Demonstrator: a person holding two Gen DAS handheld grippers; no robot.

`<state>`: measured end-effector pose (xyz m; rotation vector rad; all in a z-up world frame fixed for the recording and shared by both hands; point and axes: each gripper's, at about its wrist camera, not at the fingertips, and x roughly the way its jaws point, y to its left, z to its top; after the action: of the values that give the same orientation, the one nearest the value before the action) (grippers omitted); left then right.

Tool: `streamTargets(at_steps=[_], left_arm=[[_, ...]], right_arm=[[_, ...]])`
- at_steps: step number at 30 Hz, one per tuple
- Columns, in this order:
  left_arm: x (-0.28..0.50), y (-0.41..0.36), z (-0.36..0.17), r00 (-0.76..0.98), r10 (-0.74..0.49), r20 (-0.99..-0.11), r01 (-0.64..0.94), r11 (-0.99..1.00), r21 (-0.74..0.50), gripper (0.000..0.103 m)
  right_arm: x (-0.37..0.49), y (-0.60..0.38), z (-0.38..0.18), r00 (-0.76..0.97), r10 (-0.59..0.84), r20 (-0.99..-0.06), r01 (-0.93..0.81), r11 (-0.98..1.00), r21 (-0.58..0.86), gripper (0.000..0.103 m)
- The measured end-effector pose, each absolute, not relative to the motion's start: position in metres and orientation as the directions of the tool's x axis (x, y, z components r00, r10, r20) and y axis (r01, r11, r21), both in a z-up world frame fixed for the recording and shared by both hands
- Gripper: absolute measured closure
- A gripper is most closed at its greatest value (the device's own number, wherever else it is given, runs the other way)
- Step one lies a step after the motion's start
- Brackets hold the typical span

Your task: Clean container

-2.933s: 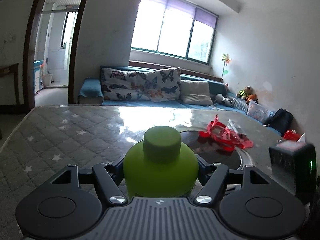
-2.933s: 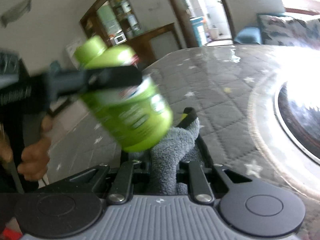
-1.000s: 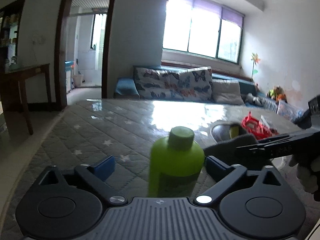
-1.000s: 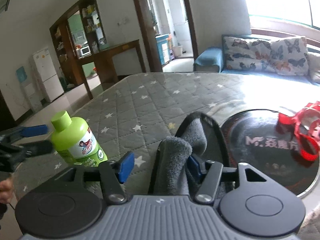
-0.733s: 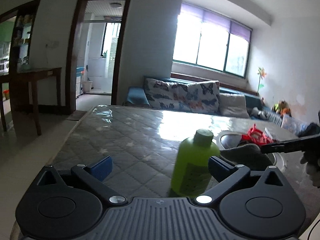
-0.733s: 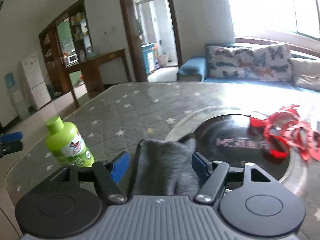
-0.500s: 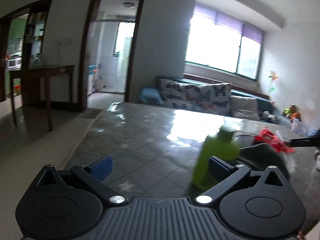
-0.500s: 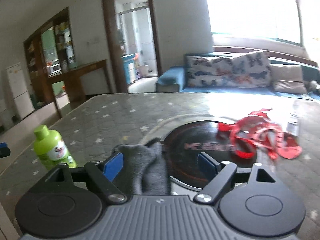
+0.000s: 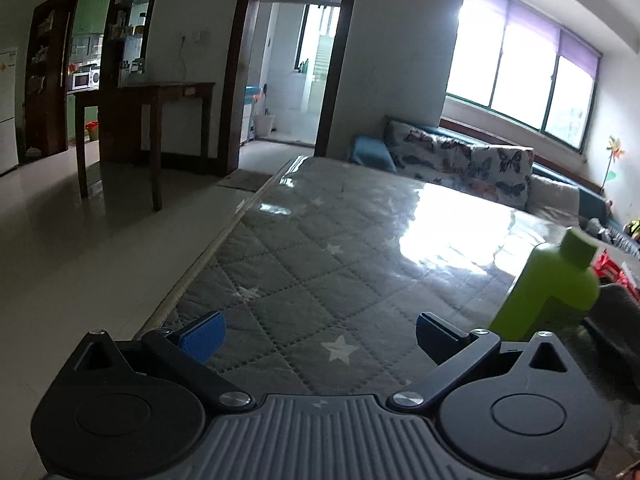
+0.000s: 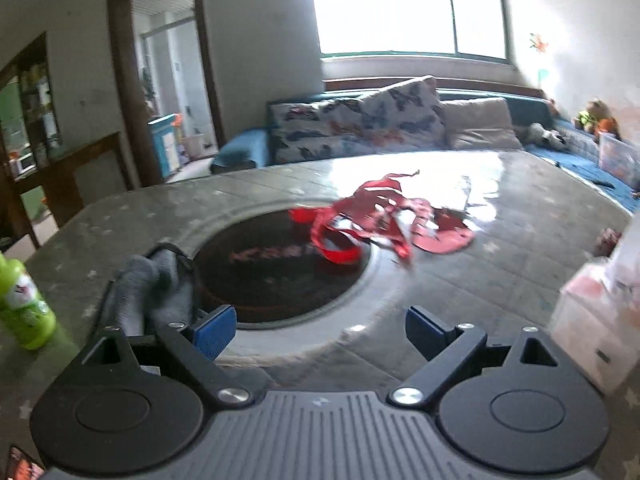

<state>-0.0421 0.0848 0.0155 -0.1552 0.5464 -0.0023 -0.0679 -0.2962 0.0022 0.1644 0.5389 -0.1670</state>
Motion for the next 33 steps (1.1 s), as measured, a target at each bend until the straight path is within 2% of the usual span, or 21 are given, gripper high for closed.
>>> streamTargets(at_steps=[16, 33], left_arm=[[0.016, 0.064, -0.006, 0.768, 0.070, -0.637, -0.087, 0.996, 0.005, 0.000], [0.042, 0.064, -0.010, 0.767, 0.095, -0.635, -0.105, 0.994, 0.022, 0.000]], right_arm=[[-0.049, -0.332, -0.026, 0.784, -0.210, -0.585, 0.330, 0.938, 0.105, 0.009], [-0.021, -0.341, -0.040, 0.742, -0.259, -0.619, 0.363, 0.931, 0.045, 0.006]])
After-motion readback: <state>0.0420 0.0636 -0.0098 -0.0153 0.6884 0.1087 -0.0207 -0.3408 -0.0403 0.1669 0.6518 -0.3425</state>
